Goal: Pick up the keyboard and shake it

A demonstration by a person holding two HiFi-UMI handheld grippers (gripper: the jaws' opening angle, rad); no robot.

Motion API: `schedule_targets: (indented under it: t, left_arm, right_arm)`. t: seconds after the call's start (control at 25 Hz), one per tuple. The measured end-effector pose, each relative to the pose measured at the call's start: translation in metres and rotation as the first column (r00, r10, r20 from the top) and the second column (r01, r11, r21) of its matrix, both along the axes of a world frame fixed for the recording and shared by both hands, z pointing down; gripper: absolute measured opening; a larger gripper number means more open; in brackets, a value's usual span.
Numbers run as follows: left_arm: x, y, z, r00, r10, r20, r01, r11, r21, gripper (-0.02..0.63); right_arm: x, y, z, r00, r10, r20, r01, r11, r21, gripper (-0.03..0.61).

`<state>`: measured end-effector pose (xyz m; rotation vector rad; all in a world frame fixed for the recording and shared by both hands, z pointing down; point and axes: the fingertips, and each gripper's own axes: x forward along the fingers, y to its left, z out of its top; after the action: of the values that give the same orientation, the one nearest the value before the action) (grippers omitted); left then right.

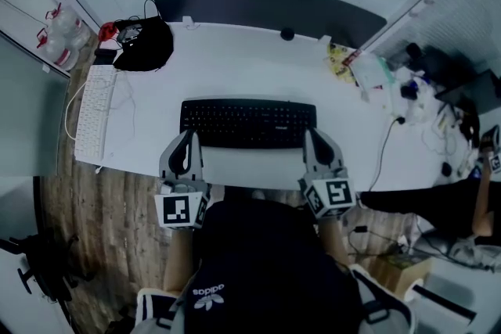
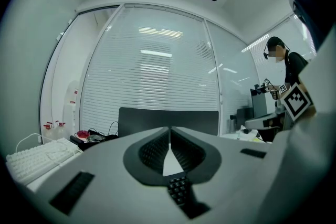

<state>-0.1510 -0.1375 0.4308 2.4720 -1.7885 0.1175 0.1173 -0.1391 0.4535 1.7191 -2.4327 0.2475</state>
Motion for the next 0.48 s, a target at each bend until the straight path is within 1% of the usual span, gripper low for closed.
schedule_targets:
  t: [0.24, 0.48]
  left_arm:
    - [-0.029, -0.018, 0.019, 1.0, 0.006, 0.016, -0.005, 1.0, -0.026, 0.014]
    - [-0.045, -0.025, 0.029, 1.0, 0.011, 0.012, -0.01, 0.998, -0.065, 0.014]
  right_arm:
    - [-0.005, -0.009, 0.008, 0.998, 0.067, -0.014, -0.067, 0.998, -0.008, 0.005]
    - [-0.004, -0.01, 0.009, 0.993, 0.112, -0.026, -0.112, 0.994, -0.014, 0.005]
